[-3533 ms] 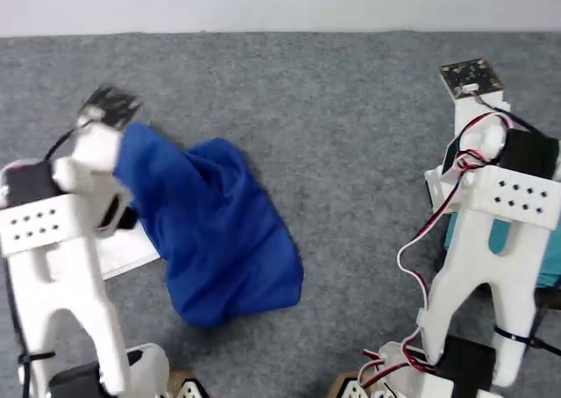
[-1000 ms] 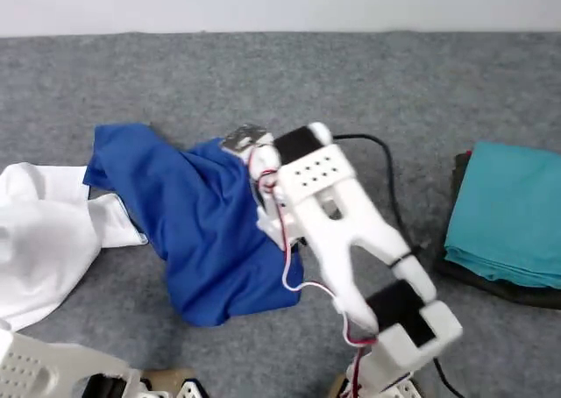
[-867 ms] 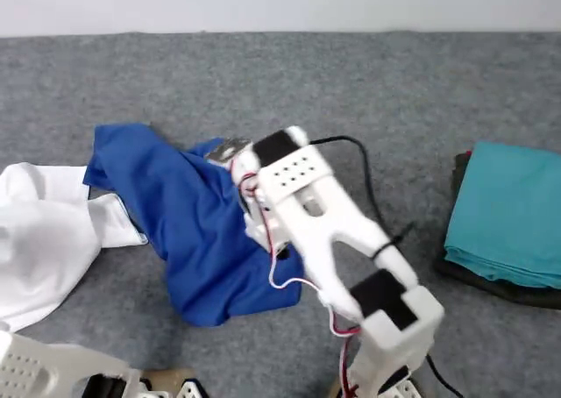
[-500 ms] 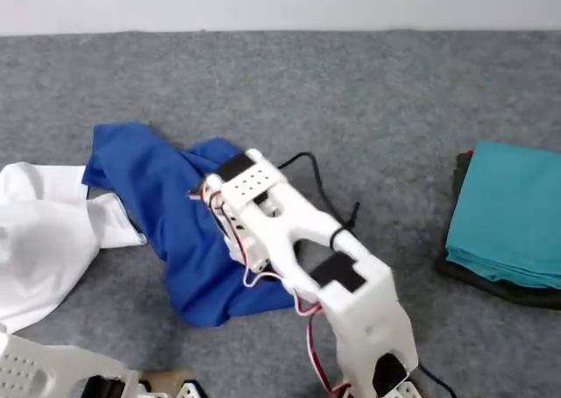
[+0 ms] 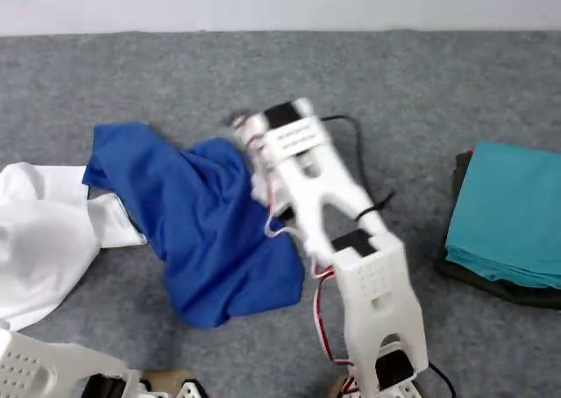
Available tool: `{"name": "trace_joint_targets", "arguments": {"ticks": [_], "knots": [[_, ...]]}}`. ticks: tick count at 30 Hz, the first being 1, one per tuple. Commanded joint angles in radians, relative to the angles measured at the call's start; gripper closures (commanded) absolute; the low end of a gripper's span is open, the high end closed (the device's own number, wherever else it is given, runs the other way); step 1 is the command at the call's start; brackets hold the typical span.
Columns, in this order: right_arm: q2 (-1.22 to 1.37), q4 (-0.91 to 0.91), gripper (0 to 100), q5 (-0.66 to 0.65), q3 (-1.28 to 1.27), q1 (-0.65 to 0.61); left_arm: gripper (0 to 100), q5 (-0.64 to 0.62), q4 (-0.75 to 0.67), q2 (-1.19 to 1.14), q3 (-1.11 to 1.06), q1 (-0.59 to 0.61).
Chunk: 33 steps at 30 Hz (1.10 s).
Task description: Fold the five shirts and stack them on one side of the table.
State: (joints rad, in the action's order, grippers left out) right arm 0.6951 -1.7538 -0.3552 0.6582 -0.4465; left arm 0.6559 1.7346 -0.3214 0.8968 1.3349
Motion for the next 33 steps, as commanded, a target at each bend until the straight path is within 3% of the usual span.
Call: {"name": "trace_joint_targets", "arguments": {"ticks": [1,4,8,10,15,18,26,31,33], "knots": [[-0.074,-0.041,99.0,-0.054,0.101,0.096,79,-0.011,0.02,0.017,0.007,-0.023],[-0.076,-0.042,99.0,-0.052,0.1,0.102,79,-0.011,0.02,0.017,0.005,-0.04],[-0.077,-0.044,98.2,-0.049,0.098,0.019,79,-0.011,0.02,0.017,0.005,-0.06],[-0.077,-0.044,93.1,-0.043,0.098,-0.031,79,-0.011,0.02,0.017,0.005,-0.06],[-0.068,-0.041,75.7,0.123,0.1,-0.147,79,-0.011,0.02,0.017,0.005,-0.06],[-0.064,-0.031,71.1,0.153,0.1,-0.222,79,-0.011,0.02,0.014,0.005,-0.06],[0.074,-0.001,70.5,0.201,0.103,-0.363,79,-0.011,0.02,0.008,0.005,-0.061],[0.177,0.027,70.9,0.193,0.104,-0.374,79,-0.011,0.02,0.008,0.005,-0.061],[0.199,0.016,75.7,0.189,0.104,-0.363,79,-0.011,0.02,0.008,0.005,-0.06]]}}
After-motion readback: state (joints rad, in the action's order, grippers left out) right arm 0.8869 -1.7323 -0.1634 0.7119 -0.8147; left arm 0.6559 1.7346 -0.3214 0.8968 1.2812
